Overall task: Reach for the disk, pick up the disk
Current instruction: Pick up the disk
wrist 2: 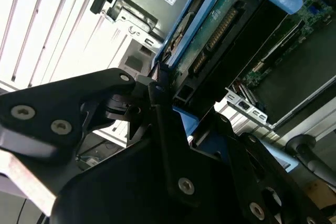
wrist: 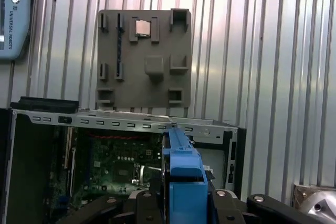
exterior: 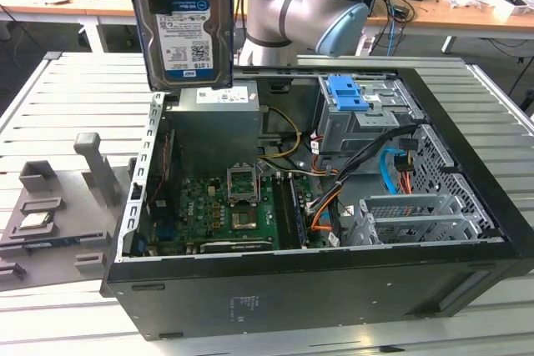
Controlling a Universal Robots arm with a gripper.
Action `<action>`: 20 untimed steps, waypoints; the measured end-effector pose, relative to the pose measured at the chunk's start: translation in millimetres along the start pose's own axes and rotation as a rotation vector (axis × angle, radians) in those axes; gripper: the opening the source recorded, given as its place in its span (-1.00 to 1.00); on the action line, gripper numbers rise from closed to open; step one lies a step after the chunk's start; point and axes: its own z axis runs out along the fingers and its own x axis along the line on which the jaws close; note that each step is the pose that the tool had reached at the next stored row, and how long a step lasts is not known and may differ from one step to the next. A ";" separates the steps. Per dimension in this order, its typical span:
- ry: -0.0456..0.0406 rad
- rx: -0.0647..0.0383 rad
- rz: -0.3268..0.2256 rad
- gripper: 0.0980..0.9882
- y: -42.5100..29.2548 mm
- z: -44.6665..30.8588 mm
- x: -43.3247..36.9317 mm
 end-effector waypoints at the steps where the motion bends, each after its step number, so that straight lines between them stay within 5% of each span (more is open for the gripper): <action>1: 0.0000 0.000 0.000 -0.39 -7.2 -0.3 0.6; 12: 0.0000 0.000 0.000 -0.39 -39.3 -1.5 3.2; 16: -0.0001 0.000 0.000 -0.39 -56.8 -2.2 4.7; 20: -0.0001 0.000 0.000 -0.39 -63.1 -2.3 5.2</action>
